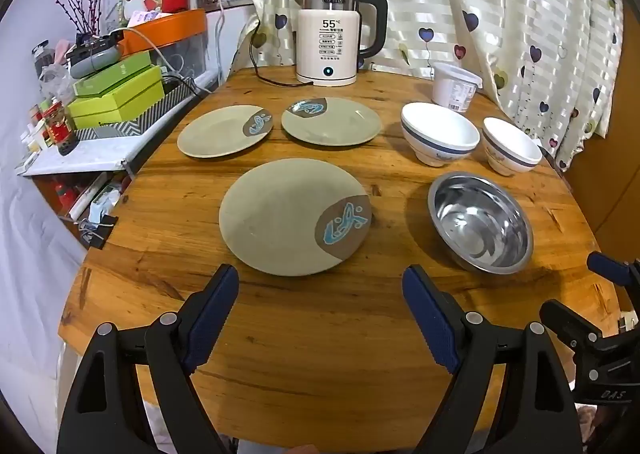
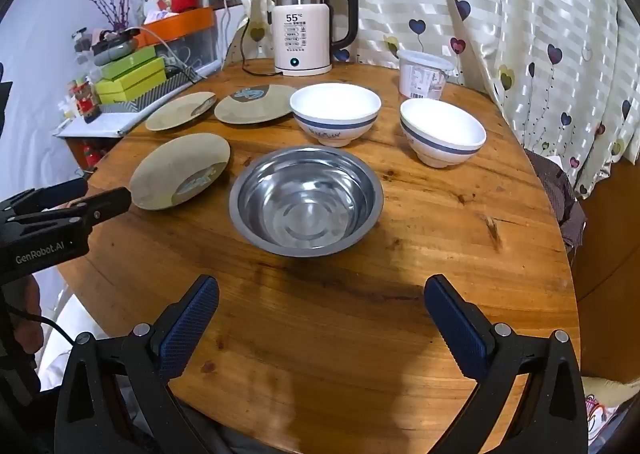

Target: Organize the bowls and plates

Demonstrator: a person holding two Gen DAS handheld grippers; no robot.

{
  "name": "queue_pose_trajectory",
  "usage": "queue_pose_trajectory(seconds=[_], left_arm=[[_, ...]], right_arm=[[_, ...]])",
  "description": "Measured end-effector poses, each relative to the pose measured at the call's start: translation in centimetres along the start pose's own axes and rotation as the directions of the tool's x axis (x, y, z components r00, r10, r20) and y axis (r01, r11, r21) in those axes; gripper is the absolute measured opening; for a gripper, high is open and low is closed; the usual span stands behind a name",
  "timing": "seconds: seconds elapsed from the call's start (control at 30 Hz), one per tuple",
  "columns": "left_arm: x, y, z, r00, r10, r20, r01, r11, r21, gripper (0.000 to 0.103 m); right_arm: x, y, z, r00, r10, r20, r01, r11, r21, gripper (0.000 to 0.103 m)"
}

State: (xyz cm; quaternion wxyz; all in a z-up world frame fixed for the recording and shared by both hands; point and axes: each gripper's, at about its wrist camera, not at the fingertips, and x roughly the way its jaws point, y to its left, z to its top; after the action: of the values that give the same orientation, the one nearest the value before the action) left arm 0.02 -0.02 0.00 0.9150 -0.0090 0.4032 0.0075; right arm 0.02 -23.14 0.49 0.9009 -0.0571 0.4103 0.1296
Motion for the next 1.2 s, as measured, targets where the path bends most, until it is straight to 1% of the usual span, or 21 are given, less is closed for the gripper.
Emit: queue_pose_trajectory(seconds=[0.23, 0.3, 0.47, 0.53, 0.63, 0.87, 1.03, 1.2], left_arm=[[-0.1, -0.2, 0.0, 1.000, 0.011, 0.011, -0.011, 1.000, -0.006, 0.084], [0.2, -0.6, 0.0, 1.000, 0.003, 0.004, -0.003, 1.000, 0.005, 0.084], [0.4, -0.3, -0.5, 1.000, -0.017, -0.003, 0.017, 1.000, -0.002, 0.084], [0.5, -0.4, -0.5, 1.000, -0.010, -0.004, 0.010, 1.000, -0.002, 0.084], [0.0, 0.4, -0.2, 1.000, -0.024, -0.012, 0.023, 1.000, -0.015, 0.084], [0.2, 0.6, -0.2, 1.000, -0.011, -0.025, 0.011, 1.000, -0.014, 0.084], [0.2, 0.2, -0.1, 1.000, 0.003, -0.022, -0.003, 1.000, 0.006, 0.084], [0.3, 0.1, -0.2, 1.000, -0.008, -0.026, 0.008, 1.000, 0.010, 0.084]], right_arm=[[-0.1, 0.1, 0.2, 1.000, 0.002, 0.002, -0.002, 1.000, 0.003, 0.103], [-0.2, 0.1, 0.2, 1.000, 0.001, 0.004, -0.001, 1.000, 0.002, 0.103], [-0.3, 0.0, 0.4, 1.000, 0.006, 0.006, -0.006, 1.000, -0.002, 0.103], [-0.3, 0.2, 0.5, 1.000, 0.007, 0.005, -0.007, 1.000, -0.005, 0.103], [-0.1, 0.6, 0.4, 1.000, 0.008, 0.002, -0.008, 1.000, -0.008, 0.103], [0.0, 0.8, 0.4, 1.000, 0.006, 0.001, -0.006, 1.000, -0.007, 0.103], [0.2, 0.5, 0.5, 1.000, 0.010, 0.001, -0.010, 1.000, -0.007, 0.103], [0.1, 0.8, 0.7, 1.000, 0.014, -0.001, -0.014, 1.000, -0.009, 0.103]])
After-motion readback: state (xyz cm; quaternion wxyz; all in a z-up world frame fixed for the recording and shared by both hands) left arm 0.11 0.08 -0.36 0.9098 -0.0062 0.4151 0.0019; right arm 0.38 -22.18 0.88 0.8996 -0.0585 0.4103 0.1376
